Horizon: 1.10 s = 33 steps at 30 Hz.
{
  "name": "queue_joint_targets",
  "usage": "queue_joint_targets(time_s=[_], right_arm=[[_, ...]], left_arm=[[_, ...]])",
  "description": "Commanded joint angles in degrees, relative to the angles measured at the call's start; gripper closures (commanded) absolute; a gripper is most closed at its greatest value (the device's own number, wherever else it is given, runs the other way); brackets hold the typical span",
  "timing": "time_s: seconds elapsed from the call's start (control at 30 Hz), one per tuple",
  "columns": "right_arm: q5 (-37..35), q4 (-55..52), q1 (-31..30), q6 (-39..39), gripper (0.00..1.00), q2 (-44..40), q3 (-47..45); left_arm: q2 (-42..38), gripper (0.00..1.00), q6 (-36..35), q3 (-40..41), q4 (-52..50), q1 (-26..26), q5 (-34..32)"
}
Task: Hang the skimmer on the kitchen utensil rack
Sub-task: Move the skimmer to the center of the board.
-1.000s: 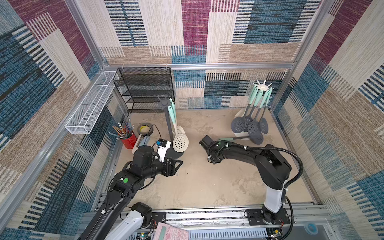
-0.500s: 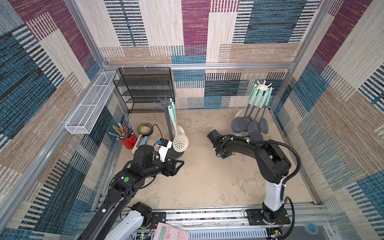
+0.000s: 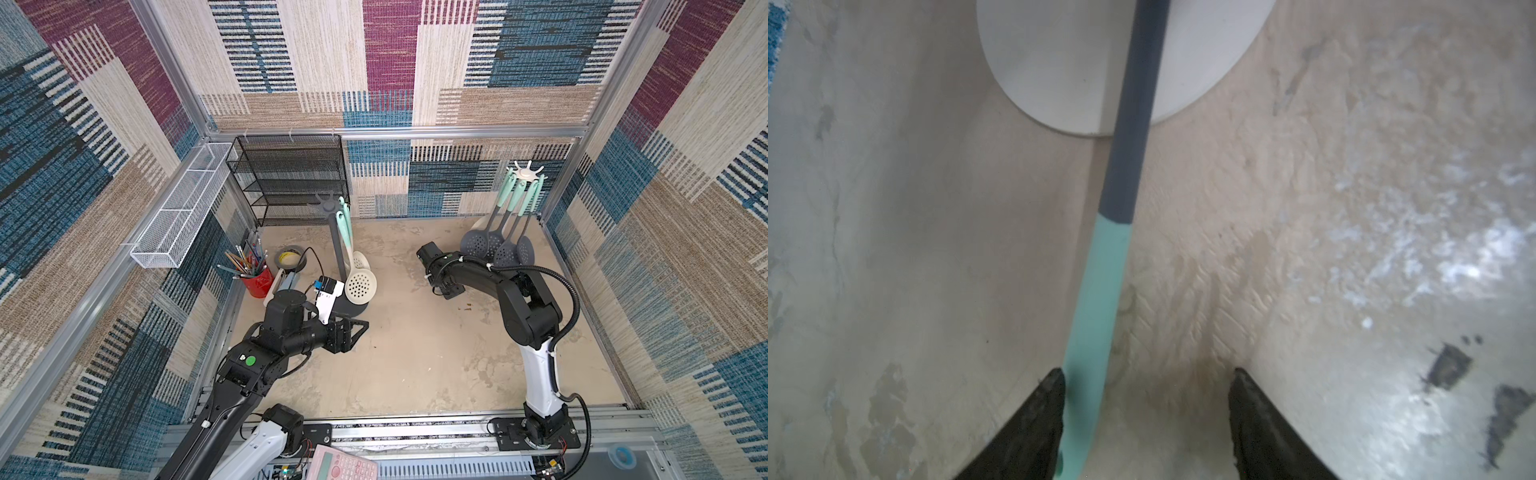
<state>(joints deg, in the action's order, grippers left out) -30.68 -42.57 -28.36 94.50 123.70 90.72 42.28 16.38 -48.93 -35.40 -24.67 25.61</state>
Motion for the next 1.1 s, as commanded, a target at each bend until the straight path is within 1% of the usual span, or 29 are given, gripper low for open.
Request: queue_joint_targets(time_s=[0.0, 0.23, 0.27, 0.43, 0.5, 0.57, 0.63, 0.87, 1.07], right_arm=[[-0.22, -5.09, 0.70, 1.30, 0.39, 2.62, 3.58], [1.48, -10.28, 1.55, 1.92, 0.45, 7.96, 9.60], [1.79, -10.81, 1.64, 2.00, 0.47, 8.41, 10.06], [3.61, -12.73, 1.64, 2.05, 0.67, 9.20, 10.43], [3.95, -13.35, 1.64, 2.18, 0.72, 8.79, 9.97], [4.13, -14.07, 1.64, 2.80, 0.80, 7.85, 9.17], [4.22, -13.97, 1.60, 3.48, 0.85, 5.94, 7.10], [4.61, -13.22, 0.94, 6.48, 0.90, -0.95, -0.28], [5.01, -14.55, -0.79, 10.53, 0.90, -4.61, -5.25]], left_arm=[[-0.10, 0.27, -0.75, -0.38, 0.90, -0.02, 0.27], [-1.22, 0.27, -0.69, -0.37, 0.37, -0.02, -0.12], [-1.51, 0.27, -0.72, -0.36, 0.21, 0.00, -0.22], [-3.19, 0.27, -0.64, -0.04, -0.63, 0.00, -0.89], [-3.78, 0.27, -0.61, 0.21, -0.90, -0.02, -1.17], [-4.25, 0.27, -0.51, 0.58, -0.90, 0.00, -1.17], [-4.58, 0.27, -0.50, 1.00, -0.81, -0.02, -1.09], [-5.03, 0.27, -0.37, 2.57, 0.60, -0.03, 0.09], [-5.02, 0.27, -0.63, 3.11, 0.90, -0.01, 1.69]])
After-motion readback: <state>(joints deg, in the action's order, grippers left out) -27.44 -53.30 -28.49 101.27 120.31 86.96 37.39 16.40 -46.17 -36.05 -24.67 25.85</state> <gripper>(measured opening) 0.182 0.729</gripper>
